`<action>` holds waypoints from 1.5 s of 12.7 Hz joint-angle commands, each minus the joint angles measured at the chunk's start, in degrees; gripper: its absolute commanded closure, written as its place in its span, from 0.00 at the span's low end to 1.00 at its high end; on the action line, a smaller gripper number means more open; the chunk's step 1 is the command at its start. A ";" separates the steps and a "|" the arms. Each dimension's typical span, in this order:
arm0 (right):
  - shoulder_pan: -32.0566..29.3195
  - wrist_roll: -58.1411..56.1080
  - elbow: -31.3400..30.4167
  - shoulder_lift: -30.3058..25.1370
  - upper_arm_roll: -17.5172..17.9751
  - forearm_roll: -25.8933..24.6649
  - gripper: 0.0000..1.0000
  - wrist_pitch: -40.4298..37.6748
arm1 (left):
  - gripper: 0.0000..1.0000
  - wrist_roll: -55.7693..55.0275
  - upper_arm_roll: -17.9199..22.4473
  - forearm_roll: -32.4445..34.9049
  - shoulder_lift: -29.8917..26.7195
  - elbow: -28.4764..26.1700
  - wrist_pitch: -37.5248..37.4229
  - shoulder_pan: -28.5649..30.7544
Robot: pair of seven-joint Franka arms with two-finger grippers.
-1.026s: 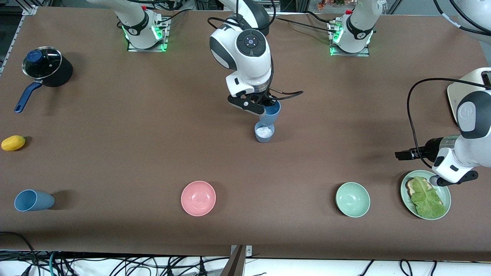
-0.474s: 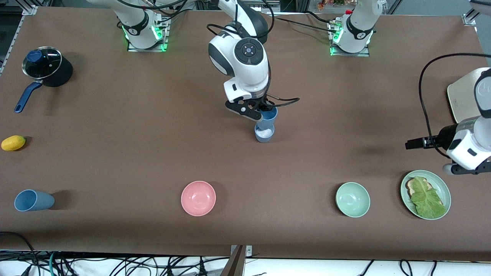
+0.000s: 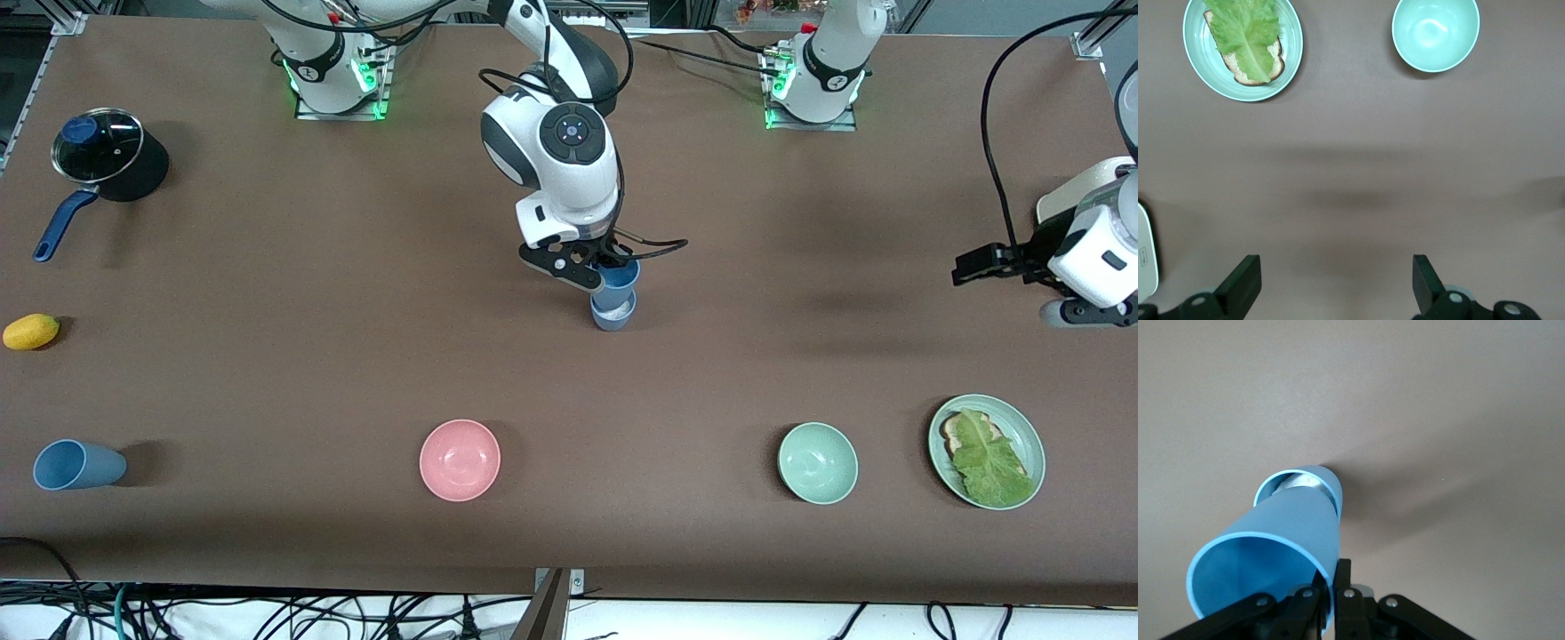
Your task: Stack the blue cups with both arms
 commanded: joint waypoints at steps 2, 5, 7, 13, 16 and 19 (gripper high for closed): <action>-0.42 -0.59 2.32 1.40 0.04 -0.11 0.78 -0.14 | 0.00 0.35 0.66 -0.57 -0.87 -1.10 -0.12 -0.60; -0.42 -0.68 2.58 0.26 -2.14 -0.20 0.23 -1.89 | 0.00 0.61 0.66 -0.57 -0.52 -1.28 -0.39 -0.51; -0.42 -4.16 2.58 -0.79 -4.78 -0.11 0.01 -4.60 | 0.00 1.05 0.66 -0.57 -0.52 -1.45 -0.56 -0.42; -12.87 -37.09 2.32 -9.84 -8.65 0.85 0.00 -21.02 | 0.00 1.14 0.66 -0.57 -0.35 -1.45 -0.56 -0.33; -22.36 -51.09 2.40 -12.39 -9.54 0.94 0.00 -25.87 | 0.00 1.14 0.66 -0.57 -0.08 -1.45 -0.21 -0.33; -29.14 -58.41 -0.39 -17.91 -9.01 0.77 0.00 -27.99 | 0.00 1.14 0.74 -0.57 0.45 -1.36 -0.03 -0.25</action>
